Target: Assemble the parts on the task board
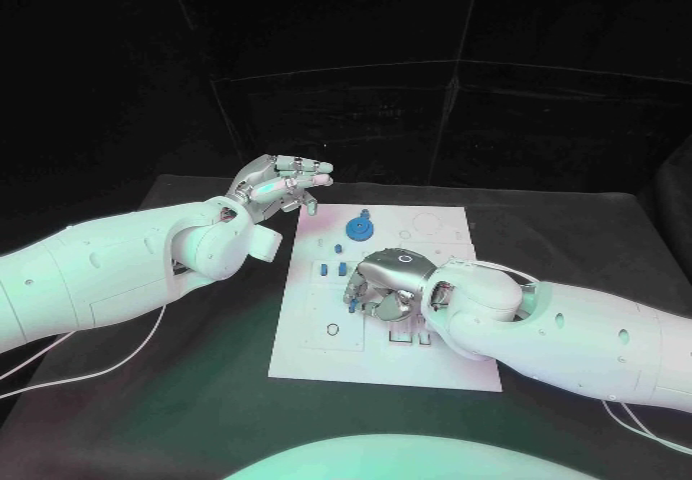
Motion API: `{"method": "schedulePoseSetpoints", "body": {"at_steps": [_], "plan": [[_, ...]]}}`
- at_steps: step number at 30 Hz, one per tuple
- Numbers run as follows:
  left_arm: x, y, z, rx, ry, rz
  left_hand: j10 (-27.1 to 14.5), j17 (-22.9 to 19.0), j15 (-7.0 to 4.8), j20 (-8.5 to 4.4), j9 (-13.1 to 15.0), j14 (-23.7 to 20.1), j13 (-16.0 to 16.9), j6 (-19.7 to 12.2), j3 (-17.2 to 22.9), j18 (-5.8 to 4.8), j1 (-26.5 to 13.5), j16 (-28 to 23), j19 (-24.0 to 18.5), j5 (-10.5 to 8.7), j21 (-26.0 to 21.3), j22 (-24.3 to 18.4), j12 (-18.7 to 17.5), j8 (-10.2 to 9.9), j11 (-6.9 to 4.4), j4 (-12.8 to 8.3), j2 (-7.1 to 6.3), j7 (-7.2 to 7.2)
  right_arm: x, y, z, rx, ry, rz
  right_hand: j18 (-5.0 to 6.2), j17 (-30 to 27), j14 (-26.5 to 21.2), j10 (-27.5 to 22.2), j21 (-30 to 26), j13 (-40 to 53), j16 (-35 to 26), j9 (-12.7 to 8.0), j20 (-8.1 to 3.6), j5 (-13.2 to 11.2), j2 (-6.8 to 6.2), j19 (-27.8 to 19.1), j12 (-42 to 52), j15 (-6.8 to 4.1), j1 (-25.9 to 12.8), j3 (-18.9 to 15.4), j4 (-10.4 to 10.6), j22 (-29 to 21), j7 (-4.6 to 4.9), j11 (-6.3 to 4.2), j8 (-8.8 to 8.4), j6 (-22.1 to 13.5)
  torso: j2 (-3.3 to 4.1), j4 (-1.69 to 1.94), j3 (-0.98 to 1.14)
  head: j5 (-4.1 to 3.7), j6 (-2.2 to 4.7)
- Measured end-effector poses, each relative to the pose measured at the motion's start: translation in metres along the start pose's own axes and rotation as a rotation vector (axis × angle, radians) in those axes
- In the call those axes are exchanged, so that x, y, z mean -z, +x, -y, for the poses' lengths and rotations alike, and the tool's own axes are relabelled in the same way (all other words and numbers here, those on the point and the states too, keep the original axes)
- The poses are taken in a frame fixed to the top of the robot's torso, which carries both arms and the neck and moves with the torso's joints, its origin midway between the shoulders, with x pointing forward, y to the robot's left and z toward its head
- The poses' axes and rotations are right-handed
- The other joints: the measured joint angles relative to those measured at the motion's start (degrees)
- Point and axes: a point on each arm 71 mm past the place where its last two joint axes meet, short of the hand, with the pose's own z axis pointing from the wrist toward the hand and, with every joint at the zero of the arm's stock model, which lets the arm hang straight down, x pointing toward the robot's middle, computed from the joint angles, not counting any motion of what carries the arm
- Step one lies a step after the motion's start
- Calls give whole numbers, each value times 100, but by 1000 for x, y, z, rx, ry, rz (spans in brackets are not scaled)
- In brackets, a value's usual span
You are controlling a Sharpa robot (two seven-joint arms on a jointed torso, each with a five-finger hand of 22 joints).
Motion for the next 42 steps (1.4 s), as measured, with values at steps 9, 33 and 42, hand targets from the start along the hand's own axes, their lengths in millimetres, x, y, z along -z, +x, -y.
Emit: {"method": "schedulePoseSetpoints", "body": {"at_steps": [9,33,42], "plan": [[0,0,0,1,-1,-1,0,0,0,0,0,0,0,0,0,0,0,0,0,0,0,0,0,0,0,0,0,0,-2,3,-2,19,-1,-9,0,-1,0,0,0,-1,0,-5,0,-1,0,0,0,0,0,0,0,0,-1,0,0,-1,-1,3,-2,7,-5],[0,0,0,4,-7,-8,0,-8,0,0,1,0,1,0,0,0,0,0,0,0,1,-3,0,0,0,0,0,0,-5,8,-8,106,-12,-23,0,-2,0,0,23,-2,0,-4,0,-5,-14,0,-22,0,-76,0,0,-1,15,0,-52,-5,-4,3,-4,9,-19],[0,0,-1,4,-10,-9,0,-17,0,0,-4,0,1,0,-16,0,0,0,0,0,1,-9,0,0,0,17,0,0,-2,13,-9,118,-13,-23,1,4,0,0,24,-1,25,-6,0,-9,-15,0,-21,0,-75,-1,0,8,10,1,-18,-9,-4,2,-2,10,-14]]}}
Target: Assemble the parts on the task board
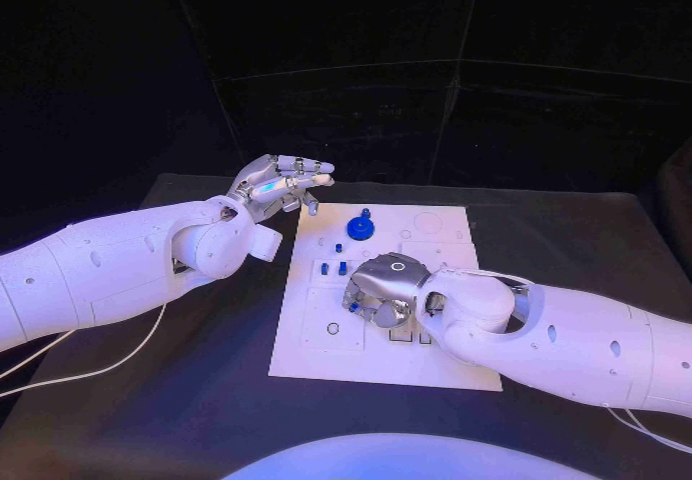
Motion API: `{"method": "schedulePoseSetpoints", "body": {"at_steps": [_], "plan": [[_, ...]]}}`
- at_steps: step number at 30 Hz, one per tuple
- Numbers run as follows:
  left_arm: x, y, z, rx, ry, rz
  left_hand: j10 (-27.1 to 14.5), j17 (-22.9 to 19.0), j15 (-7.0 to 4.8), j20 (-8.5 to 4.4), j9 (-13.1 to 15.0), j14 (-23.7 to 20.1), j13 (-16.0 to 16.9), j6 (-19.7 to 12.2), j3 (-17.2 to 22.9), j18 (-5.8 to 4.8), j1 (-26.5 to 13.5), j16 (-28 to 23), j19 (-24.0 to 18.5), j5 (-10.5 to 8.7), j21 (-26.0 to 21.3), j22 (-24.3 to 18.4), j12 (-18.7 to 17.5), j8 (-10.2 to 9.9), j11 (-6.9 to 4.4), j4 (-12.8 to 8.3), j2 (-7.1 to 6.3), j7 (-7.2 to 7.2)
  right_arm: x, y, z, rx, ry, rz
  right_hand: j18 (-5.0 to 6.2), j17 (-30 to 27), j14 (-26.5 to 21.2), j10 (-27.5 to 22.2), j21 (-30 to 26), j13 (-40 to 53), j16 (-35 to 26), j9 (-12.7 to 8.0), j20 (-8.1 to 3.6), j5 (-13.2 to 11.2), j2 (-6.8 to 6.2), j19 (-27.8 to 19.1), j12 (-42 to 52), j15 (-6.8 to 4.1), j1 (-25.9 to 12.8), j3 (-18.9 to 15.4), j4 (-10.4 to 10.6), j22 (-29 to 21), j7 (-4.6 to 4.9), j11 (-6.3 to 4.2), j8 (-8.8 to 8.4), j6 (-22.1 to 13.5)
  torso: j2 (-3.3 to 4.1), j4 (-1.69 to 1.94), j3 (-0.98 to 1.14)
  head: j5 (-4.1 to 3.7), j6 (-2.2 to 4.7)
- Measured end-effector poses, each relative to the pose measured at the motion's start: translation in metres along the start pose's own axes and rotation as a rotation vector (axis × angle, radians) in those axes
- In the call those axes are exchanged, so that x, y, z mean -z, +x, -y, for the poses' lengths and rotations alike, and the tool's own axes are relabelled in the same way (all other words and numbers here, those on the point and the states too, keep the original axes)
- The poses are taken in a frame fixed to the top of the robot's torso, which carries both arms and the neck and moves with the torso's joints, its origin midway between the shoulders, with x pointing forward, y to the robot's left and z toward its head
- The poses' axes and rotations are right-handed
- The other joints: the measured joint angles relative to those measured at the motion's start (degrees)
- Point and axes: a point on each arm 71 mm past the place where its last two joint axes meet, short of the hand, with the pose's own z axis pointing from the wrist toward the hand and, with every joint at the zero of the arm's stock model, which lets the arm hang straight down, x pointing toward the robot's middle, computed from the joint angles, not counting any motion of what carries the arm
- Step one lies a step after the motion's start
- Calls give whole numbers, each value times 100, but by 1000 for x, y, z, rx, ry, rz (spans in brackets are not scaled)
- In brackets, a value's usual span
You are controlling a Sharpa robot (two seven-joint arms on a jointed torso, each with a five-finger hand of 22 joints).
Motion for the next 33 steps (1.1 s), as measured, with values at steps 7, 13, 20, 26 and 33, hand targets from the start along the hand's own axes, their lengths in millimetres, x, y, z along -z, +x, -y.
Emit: {"method": "schedulePoseSetpoints", "body": {"at_steps": [7,13,20,26,33], "plan": [[0,0,0,0,-2,0,0,0,0,0,0,0,0,0,0,0,0,0,0,0,0,0,0,0,0,0,0,0,0,1,-1,4,-1,0,-1,7,0,20,0,-1,0,6,0,0,0,0,0,0,0,0,0,17,-1,20,0,-1,1,-2,1,6,0],[0,0,0,1,-3,-2,0,0,0,0,0,0,0,0,0,0,0,0,0,0,0,1,0,0,0,0,0,0,0,1,-1,7,3,1,0,6,0,20,21,4,-1,6,0,0,0,0,0,0,-1,0,0,17,9,20,0,10,1,-4,1,7,2],[0,0,0,2,-5,-4,0,1,0,0,1,0,0,0,0,0,0,0,0,0,0,1,0,0,0,0,0,0,-1,1,-1,12,10,-4,0,-58,-24,-260,-18,-38,-2,-40,52,69,-151,-138,-193,24,-324,-157,155,-96,85,118,-65,-211,1,-3,0,2,4],[0,0,-1,3,-8,-7,-21,-11,0,0,1,0,-6,0,0,0,0,0,0,0,-22,-4,0,0,20,0,0,0,-1,1,0,11,17,1,1,-187,-19,-760,-246,-67,-37,-68,114,69,-224,-340,-218,85,-408,-263,200,-454,61,204,-65,-613,1,-3,-3,4,4],[0,0,-1,5,-13,-12,-42,-11,0,0,1,0,-6,0,0,0,0,0,0,0,-22,-3,0,0,-1,0,0,0,0,1,0,1,16,27,0,-201,-10,-791,-246,-61,-37,-68,113,69,-224,-340,-223,94,-407,-263,200,-475,82,234,-65,-633,2,-2,-3,5,2]]}}
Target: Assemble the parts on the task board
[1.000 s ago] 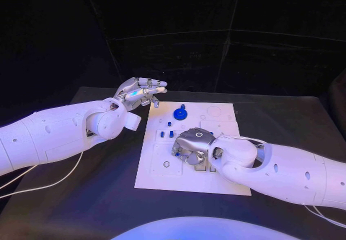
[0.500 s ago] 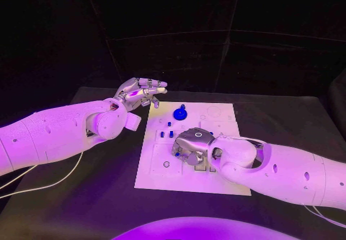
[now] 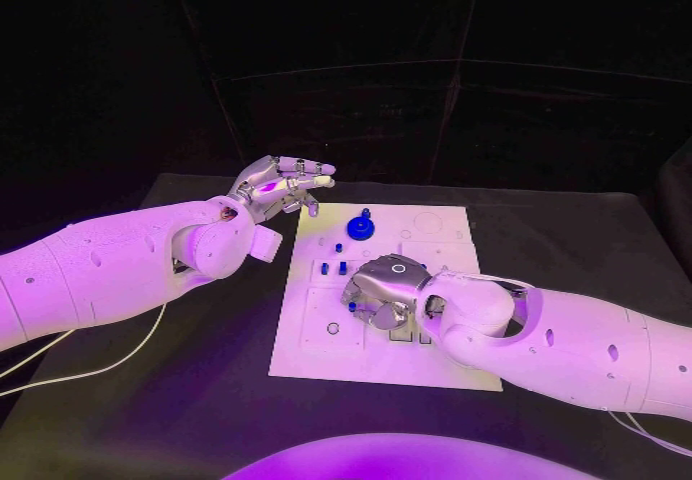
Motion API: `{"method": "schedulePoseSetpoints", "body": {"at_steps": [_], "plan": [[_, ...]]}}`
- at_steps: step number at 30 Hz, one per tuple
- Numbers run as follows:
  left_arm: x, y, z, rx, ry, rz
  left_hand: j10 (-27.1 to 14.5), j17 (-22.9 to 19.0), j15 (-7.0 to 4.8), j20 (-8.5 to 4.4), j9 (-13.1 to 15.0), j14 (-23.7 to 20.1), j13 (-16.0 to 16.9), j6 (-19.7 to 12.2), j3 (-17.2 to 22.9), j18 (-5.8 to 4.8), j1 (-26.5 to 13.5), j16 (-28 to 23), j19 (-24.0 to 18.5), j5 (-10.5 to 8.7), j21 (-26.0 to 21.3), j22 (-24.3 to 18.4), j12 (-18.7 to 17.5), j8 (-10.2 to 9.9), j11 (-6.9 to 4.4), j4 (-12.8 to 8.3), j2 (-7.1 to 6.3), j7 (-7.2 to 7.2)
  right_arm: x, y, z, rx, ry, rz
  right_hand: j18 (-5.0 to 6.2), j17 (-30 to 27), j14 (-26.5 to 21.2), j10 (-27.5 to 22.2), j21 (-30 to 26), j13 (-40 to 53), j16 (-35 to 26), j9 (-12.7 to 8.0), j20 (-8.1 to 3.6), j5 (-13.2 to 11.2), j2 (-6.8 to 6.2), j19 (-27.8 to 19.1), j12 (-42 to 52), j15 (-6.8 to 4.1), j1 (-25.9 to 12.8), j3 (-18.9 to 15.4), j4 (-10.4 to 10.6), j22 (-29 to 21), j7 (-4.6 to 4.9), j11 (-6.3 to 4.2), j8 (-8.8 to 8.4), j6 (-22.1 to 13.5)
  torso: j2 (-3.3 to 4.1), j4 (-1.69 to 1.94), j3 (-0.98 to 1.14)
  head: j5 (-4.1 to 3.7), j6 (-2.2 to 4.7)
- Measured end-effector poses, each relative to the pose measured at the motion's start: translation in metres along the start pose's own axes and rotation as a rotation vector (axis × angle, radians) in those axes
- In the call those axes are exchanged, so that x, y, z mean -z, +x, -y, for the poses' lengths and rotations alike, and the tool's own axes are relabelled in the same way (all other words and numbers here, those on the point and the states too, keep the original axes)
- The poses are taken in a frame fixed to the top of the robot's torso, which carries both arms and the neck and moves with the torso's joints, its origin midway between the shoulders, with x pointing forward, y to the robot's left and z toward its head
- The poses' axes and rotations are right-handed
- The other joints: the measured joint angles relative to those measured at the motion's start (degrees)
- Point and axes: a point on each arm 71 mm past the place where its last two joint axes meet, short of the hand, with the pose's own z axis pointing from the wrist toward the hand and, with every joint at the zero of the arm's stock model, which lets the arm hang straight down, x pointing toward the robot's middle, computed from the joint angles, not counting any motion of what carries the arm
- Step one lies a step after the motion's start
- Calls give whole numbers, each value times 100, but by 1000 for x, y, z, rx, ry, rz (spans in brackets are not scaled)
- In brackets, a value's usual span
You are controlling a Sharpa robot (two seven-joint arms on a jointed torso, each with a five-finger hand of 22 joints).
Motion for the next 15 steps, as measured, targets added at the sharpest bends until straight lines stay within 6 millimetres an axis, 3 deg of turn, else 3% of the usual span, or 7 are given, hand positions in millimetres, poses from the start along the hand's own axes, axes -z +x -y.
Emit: {"method": "schedulePoseSetpoints", "body": {"at_steps": [7,15], "plan": [[0,0,0,2,-4,-4,0,-5,4,0,0,-4,0,0,0,0,0,0,0,0,0,0,0,0,0,0,0,0,6,-4,2,-15,-3,44,0,-10,0,-20,0,0,-20,0,0,22,0,0,0,0,0,0,0,0,-17,-21,0,-17,0,1,3,0,-4],[1,-2,0,2,-7,-3,0,-5,21,0,0,-21,1,0,0,0,0,0,0,0,0,-2,0,0,0,0,0,0,40,-18,22,-46,44,104,0,-78,0,-51,-52,8,-57,1,23,46,-62,-47,34,0,-61,-133,31,-55,-17,-25,0,-84,-9,-11,5,-37,47]]}}
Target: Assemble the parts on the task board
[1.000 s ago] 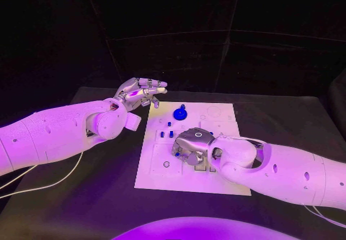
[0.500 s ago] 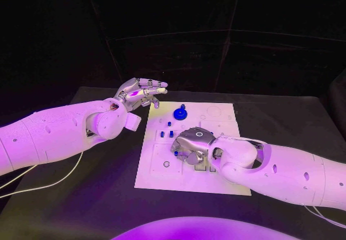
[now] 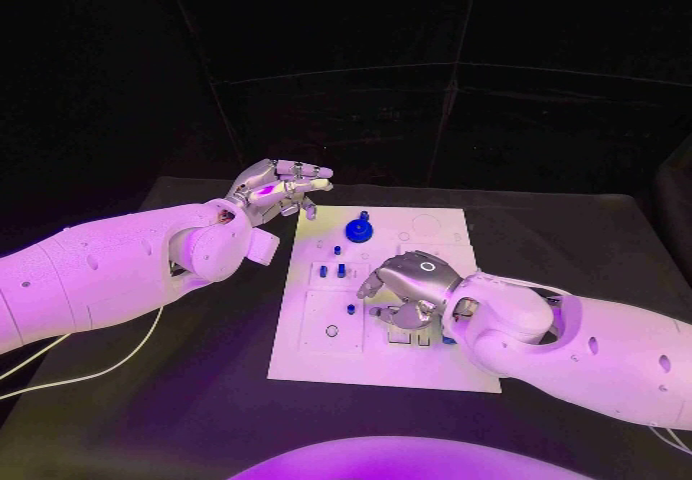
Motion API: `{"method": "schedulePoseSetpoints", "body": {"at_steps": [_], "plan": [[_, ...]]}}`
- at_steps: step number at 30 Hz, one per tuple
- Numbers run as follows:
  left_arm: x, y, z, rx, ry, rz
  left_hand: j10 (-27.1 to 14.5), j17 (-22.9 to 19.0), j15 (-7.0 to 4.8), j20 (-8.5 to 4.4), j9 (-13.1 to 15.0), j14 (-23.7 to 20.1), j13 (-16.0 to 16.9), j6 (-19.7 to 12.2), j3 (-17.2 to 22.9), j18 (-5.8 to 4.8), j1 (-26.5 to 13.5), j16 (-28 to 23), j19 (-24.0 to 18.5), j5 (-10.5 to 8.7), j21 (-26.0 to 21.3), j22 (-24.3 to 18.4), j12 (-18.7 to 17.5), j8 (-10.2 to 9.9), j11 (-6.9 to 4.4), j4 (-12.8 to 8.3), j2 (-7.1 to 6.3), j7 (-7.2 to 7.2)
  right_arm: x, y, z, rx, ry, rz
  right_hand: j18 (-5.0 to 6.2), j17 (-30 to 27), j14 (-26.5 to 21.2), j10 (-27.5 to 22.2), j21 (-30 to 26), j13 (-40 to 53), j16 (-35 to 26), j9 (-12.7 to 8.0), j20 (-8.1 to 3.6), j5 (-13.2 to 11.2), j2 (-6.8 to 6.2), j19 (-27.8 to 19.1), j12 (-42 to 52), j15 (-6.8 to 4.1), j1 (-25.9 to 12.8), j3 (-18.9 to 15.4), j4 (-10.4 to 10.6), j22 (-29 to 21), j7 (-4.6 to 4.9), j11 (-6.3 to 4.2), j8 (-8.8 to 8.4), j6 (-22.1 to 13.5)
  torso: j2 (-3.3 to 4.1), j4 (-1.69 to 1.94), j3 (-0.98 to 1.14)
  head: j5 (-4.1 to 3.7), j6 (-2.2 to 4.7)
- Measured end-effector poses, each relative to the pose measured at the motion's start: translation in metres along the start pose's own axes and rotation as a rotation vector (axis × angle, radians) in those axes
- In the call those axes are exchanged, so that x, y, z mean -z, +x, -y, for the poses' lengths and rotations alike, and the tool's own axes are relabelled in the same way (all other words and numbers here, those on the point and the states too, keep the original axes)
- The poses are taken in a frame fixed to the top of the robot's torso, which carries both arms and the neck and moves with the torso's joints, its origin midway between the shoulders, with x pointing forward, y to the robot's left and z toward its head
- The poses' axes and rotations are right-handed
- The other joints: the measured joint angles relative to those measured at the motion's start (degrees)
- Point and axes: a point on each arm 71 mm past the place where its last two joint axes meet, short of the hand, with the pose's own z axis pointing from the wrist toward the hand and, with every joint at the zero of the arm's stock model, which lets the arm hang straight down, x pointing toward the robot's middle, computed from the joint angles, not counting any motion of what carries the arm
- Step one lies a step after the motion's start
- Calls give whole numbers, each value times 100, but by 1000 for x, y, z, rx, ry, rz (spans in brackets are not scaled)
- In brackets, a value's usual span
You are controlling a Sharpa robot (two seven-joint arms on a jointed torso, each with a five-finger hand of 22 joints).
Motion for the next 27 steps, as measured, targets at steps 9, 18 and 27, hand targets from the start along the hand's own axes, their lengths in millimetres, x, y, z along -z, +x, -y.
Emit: {"method": "schedulePoseSetpoints", "body": {"at_steps": [9,18,27], "plan": [[0,0,0,1,-2,-2,0,-6,0,0,0,0,0,0,-17,-1,0,0,0,0,0,-2,22,0,0,-17,0,0,13,-50,42,28,127,70,136,-1286,-298,-829,-1020,13,-995,7,79,-63,-42,-708,114,153,67,-929,174,-1363,-15,148,0,-624,-1,-7,-5,-136,120],[1,0,0,2,-3,-4,0,-6,0,0,0,0,1,0,-16,0,0,0,0,0,0,-1,22,0,0,-17,0,0,20,-58,67,41,223,31,135,-1186,-203,-696,-1032,20,-928,14,49,-95,56,-614,336,142,195,-1249,259,-1305,-80,89,0,-625,2,1,-5,-167,166],[0,0,0,2,-5,-5,0,-6,0,0,0,0,1,0,-16,0,0,0,0,0,0,-1,22,0,0,-17,0,0,19,-52,70,43,245,-66,135,-1192,-170,-563,-1032,20,-922,20,8,-95,122,-566,455,108,260,-1372,287,-1300,-152,39,0,-552,5,1,-4,-171,166]]}}
